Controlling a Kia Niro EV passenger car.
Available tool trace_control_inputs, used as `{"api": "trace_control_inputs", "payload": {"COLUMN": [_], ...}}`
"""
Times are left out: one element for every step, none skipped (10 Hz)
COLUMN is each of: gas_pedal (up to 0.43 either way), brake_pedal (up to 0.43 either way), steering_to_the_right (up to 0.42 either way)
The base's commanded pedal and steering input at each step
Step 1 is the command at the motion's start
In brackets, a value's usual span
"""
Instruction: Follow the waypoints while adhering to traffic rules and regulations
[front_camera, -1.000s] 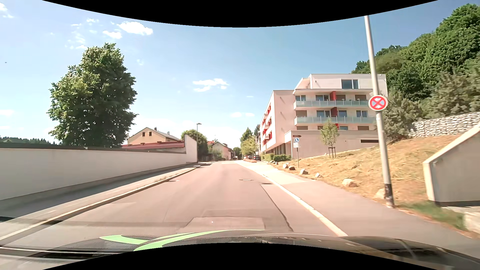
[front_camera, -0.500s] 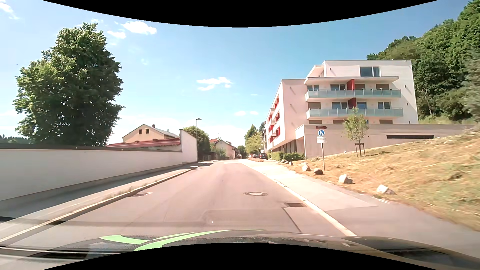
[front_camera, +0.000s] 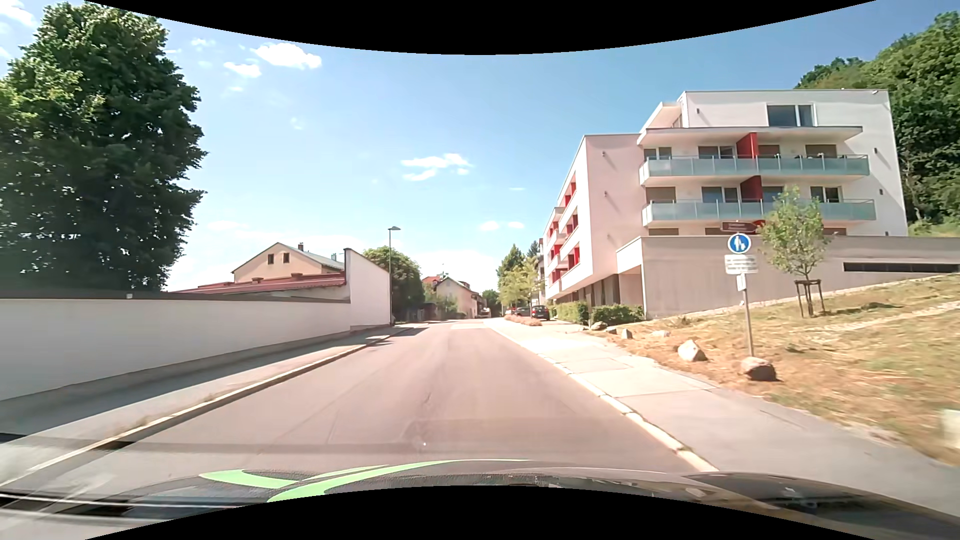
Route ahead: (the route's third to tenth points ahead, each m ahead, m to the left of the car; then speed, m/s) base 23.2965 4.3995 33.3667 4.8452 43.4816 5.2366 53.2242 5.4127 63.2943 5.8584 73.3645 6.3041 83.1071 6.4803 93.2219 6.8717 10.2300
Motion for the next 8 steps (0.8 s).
{"api": "trace_control_inputs", "payload": {"gas_pedal": [0.13,0.13,0.13,0.13,0.13,0.13,0.13,0.13], "brake_pedal": [0.0,0.0,0.0,0.0,0.0,0.0,0.0,0.0], "steering_to_the_right": [-0.017,-0.016,-0.016,-0.014,-0.014,-0.013,-0.009,-0.009]}}
